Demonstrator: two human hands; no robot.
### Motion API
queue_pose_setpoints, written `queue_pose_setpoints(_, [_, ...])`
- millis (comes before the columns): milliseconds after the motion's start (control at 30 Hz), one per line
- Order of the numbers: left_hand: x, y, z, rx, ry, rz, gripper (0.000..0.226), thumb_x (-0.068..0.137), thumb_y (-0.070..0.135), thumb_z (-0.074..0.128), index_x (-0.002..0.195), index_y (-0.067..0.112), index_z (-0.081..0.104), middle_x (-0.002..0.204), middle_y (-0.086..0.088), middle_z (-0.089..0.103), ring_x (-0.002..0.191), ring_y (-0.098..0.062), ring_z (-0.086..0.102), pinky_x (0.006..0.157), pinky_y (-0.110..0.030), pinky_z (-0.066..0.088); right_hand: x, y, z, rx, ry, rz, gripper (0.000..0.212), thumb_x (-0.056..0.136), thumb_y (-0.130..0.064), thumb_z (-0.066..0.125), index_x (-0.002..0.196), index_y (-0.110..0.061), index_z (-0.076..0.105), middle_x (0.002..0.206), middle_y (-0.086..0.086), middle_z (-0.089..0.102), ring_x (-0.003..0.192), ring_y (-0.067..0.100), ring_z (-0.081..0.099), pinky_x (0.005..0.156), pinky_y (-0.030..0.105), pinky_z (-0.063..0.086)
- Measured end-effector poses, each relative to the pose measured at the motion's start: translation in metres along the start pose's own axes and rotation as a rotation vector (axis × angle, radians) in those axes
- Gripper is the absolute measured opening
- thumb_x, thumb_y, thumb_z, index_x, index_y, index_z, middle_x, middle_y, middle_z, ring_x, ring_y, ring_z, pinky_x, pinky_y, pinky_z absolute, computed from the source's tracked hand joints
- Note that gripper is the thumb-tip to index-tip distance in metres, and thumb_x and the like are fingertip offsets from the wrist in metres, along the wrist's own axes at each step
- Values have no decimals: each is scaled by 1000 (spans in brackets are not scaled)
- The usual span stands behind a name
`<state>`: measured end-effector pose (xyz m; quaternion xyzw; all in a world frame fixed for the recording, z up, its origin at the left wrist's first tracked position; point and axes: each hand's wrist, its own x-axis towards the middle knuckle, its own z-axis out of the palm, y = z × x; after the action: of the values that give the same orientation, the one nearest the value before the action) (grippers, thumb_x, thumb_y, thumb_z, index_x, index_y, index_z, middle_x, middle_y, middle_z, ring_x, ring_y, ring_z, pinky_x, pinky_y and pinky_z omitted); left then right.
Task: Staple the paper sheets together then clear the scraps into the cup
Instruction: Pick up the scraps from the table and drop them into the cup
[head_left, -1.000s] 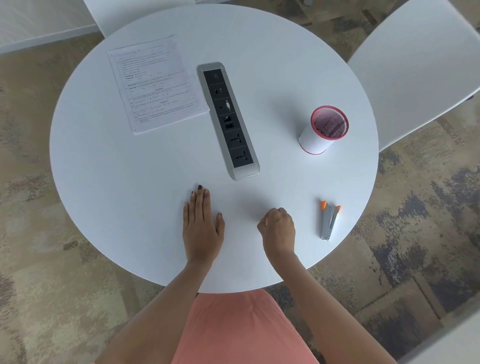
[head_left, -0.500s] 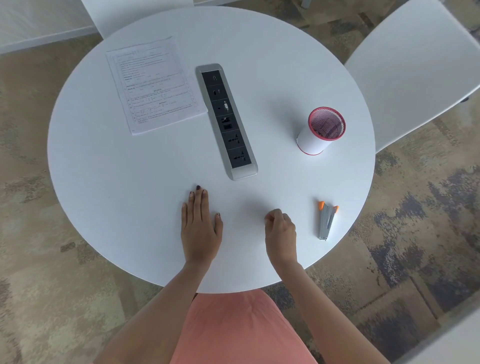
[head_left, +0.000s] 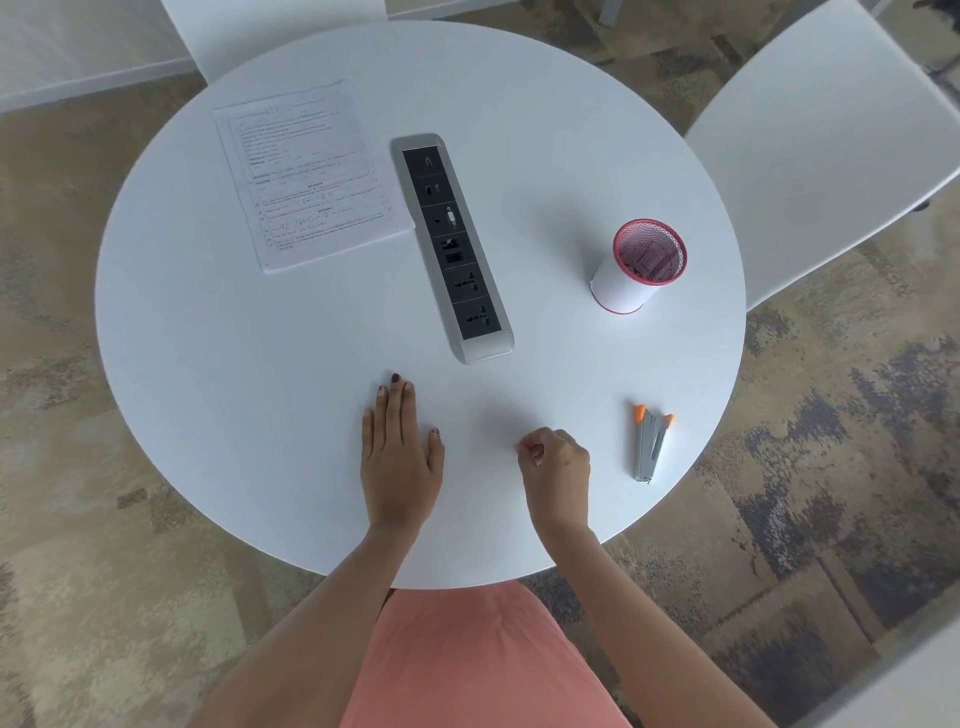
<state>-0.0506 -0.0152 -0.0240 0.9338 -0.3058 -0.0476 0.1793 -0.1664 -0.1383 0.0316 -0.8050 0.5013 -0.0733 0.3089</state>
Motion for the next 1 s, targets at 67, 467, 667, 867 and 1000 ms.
queue_pose_setpoints(67, [0, 0, -1, -1, 7, 4, 61, 97, 28, 38, 152, 5, 27, 162, -8, 23, 151, -22, 19, 124, -39, 15, 5, -5, 0, -80, -40, 2, 10, 86, -2, 59, 85, -2, 69, 86, 12, 65, 75, 28, 60, 66, 33, 46])
queue_pose_setpoints(467, [0, 0, -1, 0, 2, 1, 60, 97, 29, 36, 152, 5, 27, 162, -8, 24, 151, -23, 20, 124, -40, 16, 20, -26, -3, -372, -245, 72, 16, 85, 6, 47, 77, -7, 52, 85, 9, 44, 77, 22, 41, 64, 28, 30])
queue_pose_setpoints(667, [-1, 0, -2, -1, 6, 4, 60, 98, 28, 36, 152, 5, 26, 162, -8, 23, 151, -23, 19, 124, -39, 15, 10, -12, -4, -313, -138, -13, 14, 85, 8, 55, 87, -2, 65, 90, 14, 64, 77, 30, 58, 60, 28, 32])
queue_pose_setpoints(867, [-1, 0, -2, 0, -2, 2, 60, 98, 29, 35, 153, 6, 26, 163, -7, 22, 151, -22, 18, 124, -39, 15, 12, -15, -3, -397, -213, -57, 15, 90, 5, 47, 94, -2, 60, 101, 13, 59, 91, 28, 56, 65, 28, 33])
queue_pose_setpoints(1000, [0, 0, -1, -4, -6, -1, 60, 97, 28, 37, 152, 5, 26, 162, -8, 23, 151, -22, 19, 124, -39, 15, 14, -21, -5, -473, -255, -97, 17, 92, 2, 46, 105, -5, 55, 109, 12, 56, 102, 26, 53, 78, 29, 41])
